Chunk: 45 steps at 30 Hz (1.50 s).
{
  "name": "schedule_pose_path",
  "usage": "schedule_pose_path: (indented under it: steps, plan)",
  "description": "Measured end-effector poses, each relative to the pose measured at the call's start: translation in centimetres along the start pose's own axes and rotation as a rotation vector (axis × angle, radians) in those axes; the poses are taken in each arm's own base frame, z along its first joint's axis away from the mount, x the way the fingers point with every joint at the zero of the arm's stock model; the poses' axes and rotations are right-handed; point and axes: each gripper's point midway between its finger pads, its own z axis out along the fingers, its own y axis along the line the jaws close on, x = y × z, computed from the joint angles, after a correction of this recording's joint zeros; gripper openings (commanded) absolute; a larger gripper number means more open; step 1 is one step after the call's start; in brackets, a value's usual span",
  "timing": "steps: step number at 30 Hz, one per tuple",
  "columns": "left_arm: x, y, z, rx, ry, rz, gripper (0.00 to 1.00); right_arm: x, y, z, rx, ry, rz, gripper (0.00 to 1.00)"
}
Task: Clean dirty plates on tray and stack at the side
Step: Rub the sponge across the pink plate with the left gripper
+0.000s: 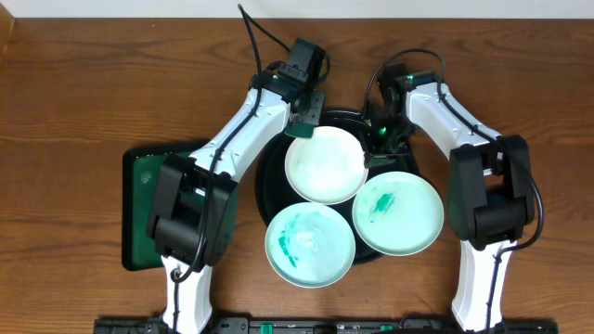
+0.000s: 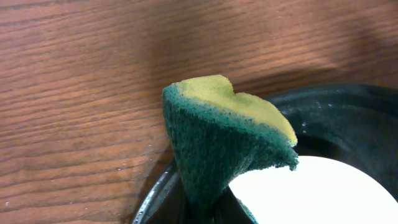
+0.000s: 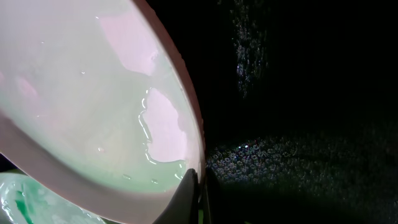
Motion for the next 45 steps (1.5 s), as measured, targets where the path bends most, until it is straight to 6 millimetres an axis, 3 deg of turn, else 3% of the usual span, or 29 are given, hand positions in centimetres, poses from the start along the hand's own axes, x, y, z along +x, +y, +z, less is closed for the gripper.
schedule_pose_path:
  steps: [10, 18, 32, 45]
  plan:
    - [0.6, -1.9, 0.5, 0.109, 0.029, 0.043, 0.07, 0.0, 0.0, 0.0, 0.000, 0.000, 0.000, 0.01]
    - [3.4, -3.0, 4.1, 0.181, 0.129, 0.079, 0.07, 0.1, 0.0, 0.0, 0.001, 0.004, 0.001, 0.01]
    - [5.5, -1.2, 3.3, 0.208, 0.245, 0.036, 0.07, -0.1, 0.1, 0.0, -0.006, -0.003, -0.003, 0.01]
    - [5.9, -2.2, 3.1, 0.139, 0.250, 0.095, 0.07, 0.0, 0.1, 0.0, -0.006, 0.000, -0.005, 0.01]
